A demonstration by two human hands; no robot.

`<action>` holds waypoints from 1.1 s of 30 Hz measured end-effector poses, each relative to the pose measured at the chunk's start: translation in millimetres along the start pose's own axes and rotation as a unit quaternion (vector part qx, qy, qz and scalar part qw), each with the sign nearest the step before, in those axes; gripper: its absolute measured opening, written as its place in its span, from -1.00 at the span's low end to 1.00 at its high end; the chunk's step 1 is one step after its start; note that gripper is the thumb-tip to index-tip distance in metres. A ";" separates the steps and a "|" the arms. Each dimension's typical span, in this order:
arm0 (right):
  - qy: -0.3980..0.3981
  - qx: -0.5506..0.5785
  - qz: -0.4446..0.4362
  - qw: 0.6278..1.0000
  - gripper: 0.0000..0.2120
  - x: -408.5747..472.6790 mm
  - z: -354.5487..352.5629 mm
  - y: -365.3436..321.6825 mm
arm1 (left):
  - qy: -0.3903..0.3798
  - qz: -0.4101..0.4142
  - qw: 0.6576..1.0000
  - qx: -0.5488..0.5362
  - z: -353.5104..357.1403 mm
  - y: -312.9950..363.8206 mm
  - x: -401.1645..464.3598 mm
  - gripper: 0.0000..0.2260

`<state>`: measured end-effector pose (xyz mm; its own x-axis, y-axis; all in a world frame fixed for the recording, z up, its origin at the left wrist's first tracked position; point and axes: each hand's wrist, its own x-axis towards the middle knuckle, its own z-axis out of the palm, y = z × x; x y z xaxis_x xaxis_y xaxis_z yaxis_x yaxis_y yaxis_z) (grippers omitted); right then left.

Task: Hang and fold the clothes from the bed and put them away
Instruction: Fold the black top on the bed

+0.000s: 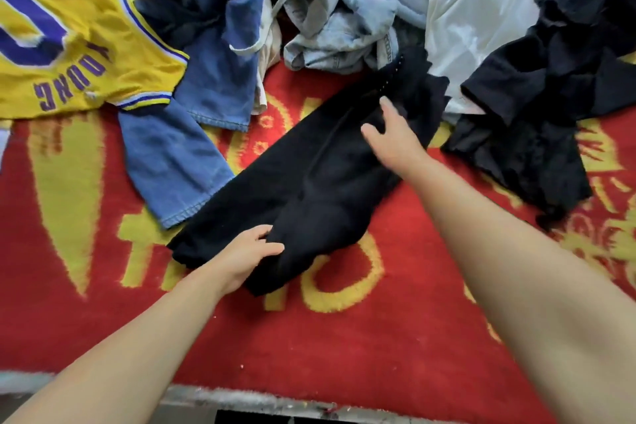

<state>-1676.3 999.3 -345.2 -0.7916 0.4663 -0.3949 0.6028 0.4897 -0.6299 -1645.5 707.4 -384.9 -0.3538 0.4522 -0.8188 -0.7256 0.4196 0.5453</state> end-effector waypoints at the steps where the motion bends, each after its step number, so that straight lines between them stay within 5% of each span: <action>1: -0.090 -0.117 -0.044 0.988 -0.35 -11.9 27.2 6.2 | 0.023 -0.008 1.000 0.012 -2.9 2.0 1.9 -0.73; 4: -0.240 -0.355 -0.079 0.900 -0.38 -52.7 89.3 28.3 | 0.119 0.041 0.987 0.096 -19.5 4.2 5.0 -0.70; 8: -0.131 -0.345 -0.105 0.923 -0.39 -85.7 109.6 37.9 | 0.258 0.191 0.869 0.376 -65.0 3.8 6.5 -0.62; 10: -0.149 -0.320 -0.176 0.919 -0.32 -112.2 120.6 34.5 | 0.284 0.158 0.829 0.456 -88.6 -2.9 8.8 -0.53; 14: -0.228 -0.380 -0.250 0.861 -0.09 -177.6 163.4 33.4 | 0.282 0.099 0.808 0.507 -107.1 -13.3 9.9 -0.47; 21: -0.156 -0.390 -0.133 0.898 -0.12 -168.0 207.7 7.6 | 0.221 0.019 0.852 0.474 -112.9 -9.1 10.5 -0.72; 24: -0.169 -0.348 -0.148 0.910 -0.31 -153.3 197.3 2.2 | 0.185 0.043 0.930 0.315 -108.4 -5.6 -2.9 -0.99; 27: -0.240 -0.319 -0.177 0.900 -0.41 -156.0 170.0 8.4 | 0.069 -0.014 0.995 0.077 -93.0 -11.8 -30.6 -0.93; 33: -0.406 -0.377 -0.195 0.809 -0.39 -219.9 100.0 43.8 | -0.150 -0.174 0.972 0.056 -30.9 -51.8 -91.1 -0.87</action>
<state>-1485.9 844.5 -352.8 -0.5564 -0.3203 -0.7667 -0.0608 0.9359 -0.3469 -1593.9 620.1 -344.1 0.1012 0.4689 -0.8774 -0.6957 0.6638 0.2745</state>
